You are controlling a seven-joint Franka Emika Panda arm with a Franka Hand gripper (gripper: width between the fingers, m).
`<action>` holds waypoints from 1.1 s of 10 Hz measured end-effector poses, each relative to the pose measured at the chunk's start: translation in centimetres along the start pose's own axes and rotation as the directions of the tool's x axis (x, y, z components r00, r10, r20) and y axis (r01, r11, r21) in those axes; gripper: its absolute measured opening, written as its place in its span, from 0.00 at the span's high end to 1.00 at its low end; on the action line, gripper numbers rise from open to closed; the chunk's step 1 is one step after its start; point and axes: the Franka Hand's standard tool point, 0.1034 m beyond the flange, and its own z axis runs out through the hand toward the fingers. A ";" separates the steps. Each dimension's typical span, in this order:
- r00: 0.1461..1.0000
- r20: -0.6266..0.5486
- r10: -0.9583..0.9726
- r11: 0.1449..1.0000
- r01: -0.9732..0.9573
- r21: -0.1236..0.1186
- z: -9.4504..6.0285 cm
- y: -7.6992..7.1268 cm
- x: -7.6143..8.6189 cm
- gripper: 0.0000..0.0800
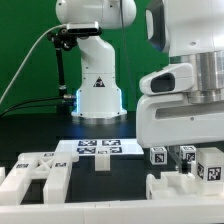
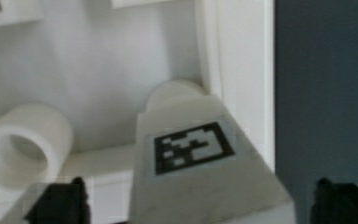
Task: Assemble chair
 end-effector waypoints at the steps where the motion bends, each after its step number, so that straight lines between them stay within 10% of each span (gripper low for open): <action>1: 1.000 0.000 0.013 1.000 -0.013 0.000 0.0 0.0 0.0 0.44; 2: 0.996 0.000 0.084 0.996 -0.084 0.001 0.0 0.0 0.0 0.64; 5: 0.930 -0.001 0.369 0.930 -0.369 -0.006 0.0 0.1 0.0 0.64; 9: 0.369 0.001 0.929 0.369 -0.929 -0.014 -0.1 0.0 -0.1 0.64; 11: 0.296 0.003 0.955 0.296 -0.955 -0.014 0.0 0.1 -0.1 0.64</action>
Offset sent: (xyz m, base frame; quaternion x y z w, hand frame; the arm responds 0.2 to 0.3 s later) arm 0.0000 0.0000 0.0000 0.0000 0.0000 0.1296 0.9916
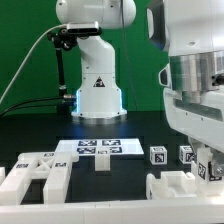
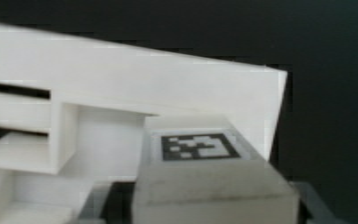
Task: Assemble chair
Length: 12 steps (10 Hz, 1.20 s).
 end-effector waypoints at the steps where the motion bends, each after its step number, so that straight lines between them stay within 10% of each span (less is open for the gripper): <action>1: 1.000 0.000 -0.022 1.000 0.022 0.000 0.0 0.0 0.0 0.64; 4: 0.880 -0.011 -0.475 0.880 0.475 0.015 0.0 -0.3 -0.8 0.46; 5: 0.838 -0.005 -0.545 0.838 0.546 0.014 0.1 -0.2 -1.4 0.25; 8: 0.746 -0.010 -0.666 0.746 0.666 0.011 0.0 -0.3 -1.0 0.19; 12: 0.060 -0.050 -0.997 0.063 0.997 -0.051 0.1 -0.7 -0.2 0.19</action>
Offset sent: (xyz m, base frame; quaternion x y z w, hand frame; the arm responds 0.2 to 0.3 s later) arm -0.0035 0.0314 -0.0001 0.0283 -0.0418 -0.4874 0.8717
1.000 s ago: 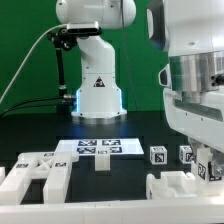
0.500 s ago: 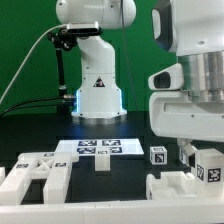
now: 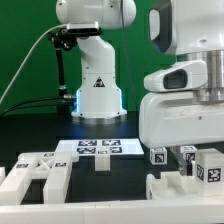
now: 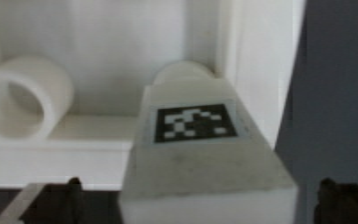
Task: Assemble chair
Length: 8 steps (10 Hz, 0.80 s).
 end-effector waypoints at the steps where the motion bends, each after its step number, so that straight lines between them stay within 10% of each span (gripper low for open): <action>1: 0.998 -0.005 -0.058 0.998 0.058 -0.001 -0.1 0.1 0.1 0.19; 3: 0.998 -0.005 -0.055 0.998 0.055 0.000 0.0 0.1 0.1 0.19; 5: 1.000 -0.005 -0.024 1.000 0.024 0.000 0.0 0.1 0.1 0.59; 8: 0.986 -0.005 0.164 0.986 -0.164 0.000 0.0 0.3 0.1 0.64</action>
Offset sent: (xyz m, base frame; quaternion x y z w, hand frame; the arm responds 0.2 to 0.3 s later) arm 0.0000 0.0000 0.0000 0.0000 0.0000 0.0650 0.9979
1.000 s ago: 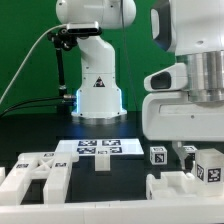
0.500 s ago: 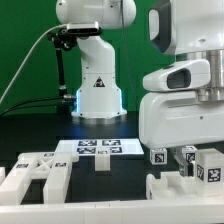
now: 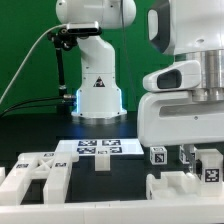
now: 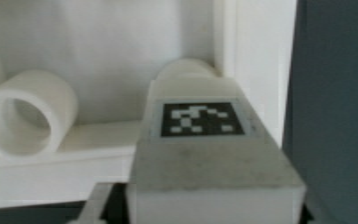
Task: Assemble chair
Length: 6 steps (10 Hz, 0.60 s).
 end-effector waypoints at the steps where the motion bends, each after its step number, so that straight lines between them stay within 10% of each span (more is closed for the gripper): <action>1: 0.984 0.001 0.181 0.983 -0.181 -0.004 0.0 0.2 0.0 0.64; 6: 0.565 0.041 0.824 0.567 -0.821 -0.064 0.0 0.6 -0.4 0.64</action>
Offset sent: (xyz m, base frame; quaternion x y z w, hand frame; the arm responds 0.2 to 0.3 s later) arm 0.0220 0.0288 0.0100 0.0256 -0.0736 0.5565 0.8272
